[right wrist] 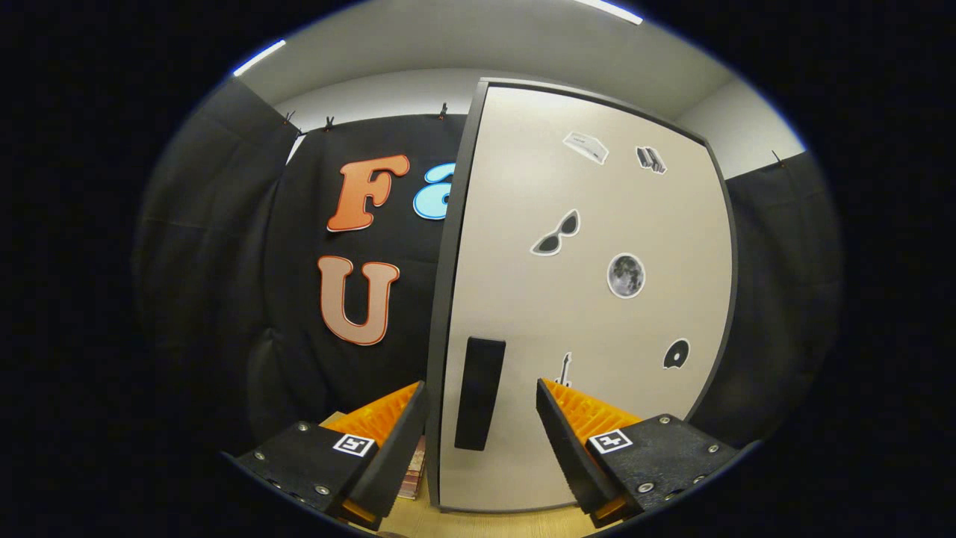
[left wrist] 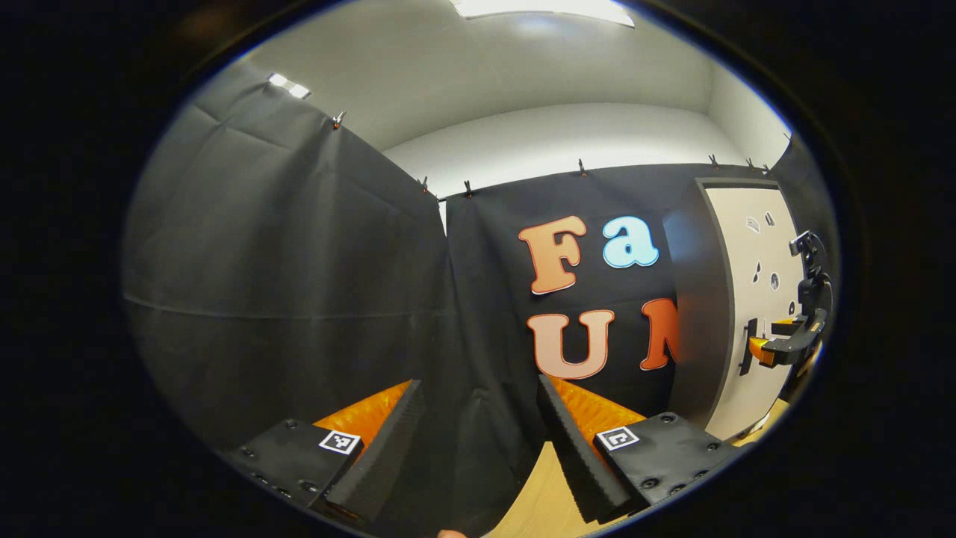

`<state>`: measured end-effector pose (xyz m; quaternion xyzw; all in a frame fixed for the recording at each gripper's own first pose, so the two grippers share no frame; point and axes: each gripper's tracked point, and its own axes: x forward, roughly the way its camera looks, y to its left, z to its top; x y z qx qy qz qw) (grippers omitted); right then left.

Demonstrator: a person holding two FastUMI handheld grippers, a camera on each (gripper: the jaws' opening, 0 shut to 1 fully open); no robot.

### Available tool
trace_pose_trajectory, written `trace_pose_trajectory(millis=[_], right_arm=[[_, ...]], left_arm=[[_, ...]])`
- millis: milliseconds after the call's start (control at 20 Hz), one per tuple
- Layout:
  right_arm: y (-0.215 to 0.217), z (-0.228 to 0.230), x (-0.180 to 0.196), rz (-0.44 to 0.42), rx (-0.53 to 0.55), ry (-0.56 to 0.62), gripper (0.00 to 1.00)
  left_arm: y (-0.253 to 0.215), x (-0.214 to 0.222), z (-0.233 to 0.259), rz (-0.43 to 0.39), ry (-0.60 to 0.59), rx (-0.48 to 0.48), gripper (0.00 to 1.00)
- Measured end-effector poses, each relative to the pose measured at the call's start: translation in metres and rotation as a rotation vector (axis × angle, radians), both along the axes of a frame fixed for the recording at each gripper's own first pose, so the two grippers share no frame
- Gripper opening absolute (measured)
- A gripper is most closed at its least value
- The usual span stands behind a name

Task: Open the cabinet door with the right hand, grasp the bottle in the cabinet with the left hand and place it on the coaster, then close the cabinet door with the right hand.

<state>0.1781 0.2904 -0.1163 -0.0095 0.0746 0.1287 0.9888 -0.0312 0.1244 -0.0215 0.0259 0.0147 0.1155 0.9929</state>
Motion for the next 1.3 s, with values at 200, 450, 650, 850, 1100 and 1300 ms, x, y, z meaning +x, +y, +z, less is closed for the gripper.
trace_pose_trajectory(millis=[200, 450, 650, 850, 1100, 1300], right_arm=[[0.008, -0.019, 0.023, -0.027, 0.018, 0.037, 0.8], [0.012, -0.04, 0.037, -0.037, 0.06, 0.099, 0.56], [0.01, -0.041, 0.037, -0.044, 0.095, 0.108, 0.37], [0.009, -0.041, 0.033, -0.031, 0.103, 0.108, 0.3], [0.007, -0.035, 0.021, 0.0, 0.119, 0.105, 0.19], [0.002, -0.031, 0.012, 0.042, 0.132, 0.108, 0.15]], left_arm=[[0.011, -0.006, -0.004, 0.033, 0.009, 0.003, 0.99], [0.019, -0.013, -0.008, 0.063, 0.019, 0.018, 0.99], [0.022, -0.019, -0.009, 0.07, 0.025, 0.02, 0.99], [0.02, -0.018, -0.01, 0.066, 0.025, 0.008, 0.99], [0.015, -0.011, -0.015, 0.048, 0.023, -0.007, 0.99], [0.01, -0.023, -0.013, 0.038, 0.022, -0.014, 0.99]])
